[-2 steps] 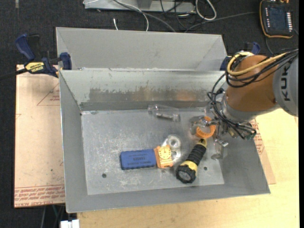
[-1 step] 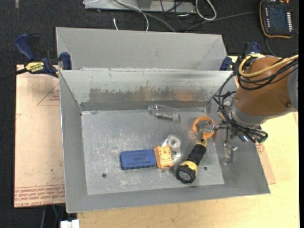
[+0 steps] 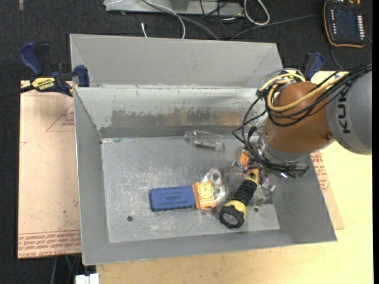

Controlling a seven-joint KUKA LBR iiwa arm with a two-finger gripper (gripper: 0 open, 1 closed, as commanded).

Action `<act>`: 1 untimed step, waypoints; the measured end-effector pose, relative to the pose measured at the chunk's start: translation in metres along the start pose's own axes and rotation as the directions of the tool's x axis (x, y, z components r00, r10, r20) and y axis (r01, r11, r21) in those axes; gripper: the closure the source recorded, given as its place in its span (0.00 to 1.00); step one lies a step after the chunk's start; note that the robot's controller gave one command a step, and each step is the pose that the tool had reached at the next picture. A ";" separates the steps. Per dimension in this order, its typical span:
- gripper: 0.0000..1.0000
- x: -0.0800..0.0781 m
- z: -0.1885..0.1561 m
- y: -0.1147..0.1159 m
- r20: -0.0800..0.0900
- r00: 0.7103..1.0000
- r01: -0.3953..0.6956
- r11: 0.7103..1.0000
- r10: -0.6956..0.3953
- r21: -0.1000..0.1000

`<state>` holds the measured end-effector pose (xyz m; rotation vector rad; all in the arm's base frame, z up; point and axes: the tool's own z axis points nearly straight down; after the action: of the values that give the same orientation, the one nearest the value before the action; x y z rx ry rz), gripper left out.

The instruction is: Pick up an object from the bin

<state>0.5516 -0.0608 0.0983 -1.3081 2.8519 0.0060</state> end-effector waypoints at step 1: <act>0.00 0.006 0.027 -0.005 0.004 0.980 0.196 0.980 -0.197 0.017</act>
Offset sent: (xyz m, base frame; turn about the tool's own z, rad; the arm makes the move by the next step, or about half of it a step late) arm 0.0002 -0.0216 -0.0283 -0.3904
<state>0.5512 -0.0683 0.0708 -1.5767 2.6976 -0.0147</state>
